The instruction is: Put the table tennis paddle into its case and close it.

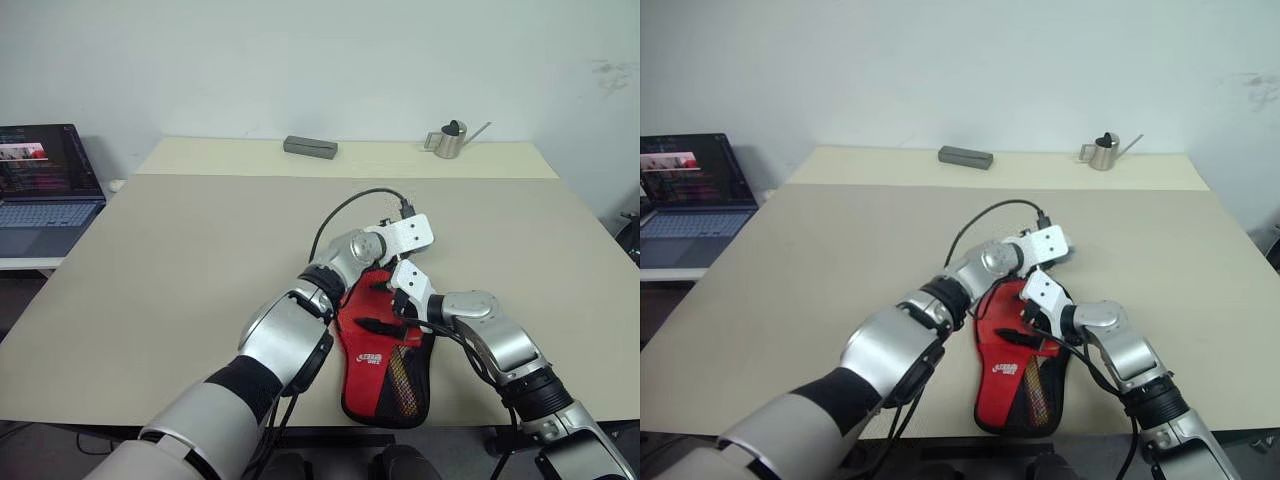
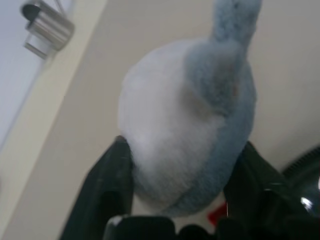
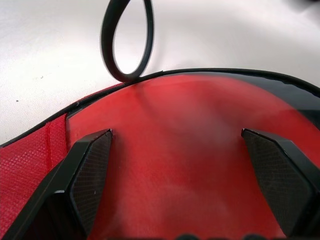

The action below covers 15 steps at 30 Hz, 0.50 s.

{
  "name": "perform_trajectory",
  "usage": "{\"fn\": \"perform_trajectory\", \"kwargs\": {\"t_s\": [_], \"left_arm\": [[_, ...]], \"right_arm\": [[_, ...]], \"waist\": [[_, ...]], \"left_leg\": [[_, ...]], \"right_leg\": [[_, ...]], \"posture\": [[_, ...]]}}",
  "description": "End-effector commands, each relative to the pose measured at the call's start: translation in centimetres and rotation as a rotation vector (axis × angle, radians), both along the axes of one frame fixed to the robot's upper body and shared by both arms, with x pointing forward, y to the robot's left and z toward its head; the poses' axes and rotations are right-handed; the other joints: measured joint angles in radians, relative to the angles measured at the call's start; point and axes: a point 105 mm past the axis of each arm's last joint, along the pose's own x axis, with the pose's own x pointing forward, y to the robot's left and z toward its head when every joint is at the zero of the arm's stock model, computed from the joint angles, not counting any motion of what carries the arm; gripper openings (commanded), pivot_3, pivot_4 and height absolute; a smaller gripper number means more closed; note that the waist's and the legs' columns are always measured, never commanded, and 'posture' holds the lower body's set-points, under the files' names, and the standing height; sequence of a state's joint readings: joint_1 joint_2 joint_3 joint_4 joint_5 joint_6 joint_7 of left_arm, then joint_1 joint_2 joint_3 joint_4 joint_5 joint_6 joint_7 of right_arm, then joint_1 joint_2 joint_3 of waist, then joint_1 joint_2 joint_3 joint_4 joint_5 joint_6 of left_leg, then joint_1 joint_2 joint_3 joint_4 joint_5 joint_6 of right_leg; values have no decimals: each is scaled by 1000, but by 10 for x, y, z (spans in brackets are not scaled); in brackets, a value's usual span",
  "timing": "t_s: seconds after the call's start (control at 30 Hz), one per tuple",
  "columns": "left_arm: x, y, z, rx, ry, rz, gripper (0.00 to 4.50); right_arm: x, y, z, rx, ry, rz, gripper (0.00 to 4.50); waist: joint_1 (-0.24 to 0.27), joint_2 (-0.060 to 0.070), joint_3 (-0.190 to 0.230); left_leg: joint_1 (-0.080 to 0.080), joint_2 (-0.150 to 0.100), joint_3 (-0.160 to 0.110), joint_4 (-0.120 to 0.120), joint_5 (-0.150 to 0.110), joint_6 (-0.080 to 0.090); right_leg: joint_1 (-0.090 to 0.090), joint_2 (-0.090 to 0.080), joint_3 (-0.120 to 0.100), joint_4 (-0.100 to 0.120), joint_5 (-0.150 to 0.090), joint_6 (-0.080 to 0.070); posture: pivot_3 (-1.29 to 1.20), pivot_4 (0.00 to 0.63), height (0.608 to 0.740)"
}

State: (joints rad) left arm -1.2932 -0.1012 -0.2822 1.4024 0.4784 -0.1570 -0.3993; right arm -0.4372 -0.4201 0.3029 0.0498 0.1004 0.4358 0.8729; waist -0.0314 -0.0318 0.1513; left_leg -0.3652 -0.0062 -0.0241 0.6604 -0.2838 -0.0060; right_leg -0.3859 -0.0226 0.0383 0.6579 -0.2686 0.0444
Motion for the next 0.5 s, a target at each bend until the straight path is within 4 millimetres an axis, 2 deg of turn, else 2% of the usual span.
{"fn": "perform_trajectory", "kwargs": {"t_s": [0.03, 0.2, 0.3, 0.4, 0.5], "left_arm": [[-5, -9, 9, -34, 7, -68, 3071], [-13, -17, 18, -106, 70, -156, 3071], [-17, -21, 37, -190, 81, -223, 3071], [-16, -19, 55, -274, 83, -245, 3071], [-12, -11, 60, -269, 66, -242, 3071]], "right_arm": [[-22, -10, -60, -145, 202, -7, 4500], [-18, -11, -59, -145, 196, -10, 4500], [-17, -11, -59, -146, 197, -11, 4500], [-16, -12, -59, -146, 197, -11, 4500], [-14, -11, -59, -148, 196, -3, 4500]], "waist": [[0, 0, 0], [0, 0, 0], [-1, 0, 0], [-1, 0, 0], [-2, 0, 0]], "left_leg": [[0, 0, 0, 0, 0, 0], [0, 0, 0, 0, 0, 0], [0, 0, 0, 0, 0, 0], [0, 0, 0, 0, 0, 0], [0, 0, 0, 0, 0, 0]], "right_leg": [[0, 0, 0, 0, 0, 0], [0, 0, 0, 0, 0, 0], [0, 0, 0, 0, 0, 0], [0, 0, 0, 0, 0, 0], [0, 0, 0, 1, 0, 0]], "posture": [[0, 150, 740], [0, 150, 740], [0, 150, 740], [0, 150, 740], [0, 150, 740]]}}
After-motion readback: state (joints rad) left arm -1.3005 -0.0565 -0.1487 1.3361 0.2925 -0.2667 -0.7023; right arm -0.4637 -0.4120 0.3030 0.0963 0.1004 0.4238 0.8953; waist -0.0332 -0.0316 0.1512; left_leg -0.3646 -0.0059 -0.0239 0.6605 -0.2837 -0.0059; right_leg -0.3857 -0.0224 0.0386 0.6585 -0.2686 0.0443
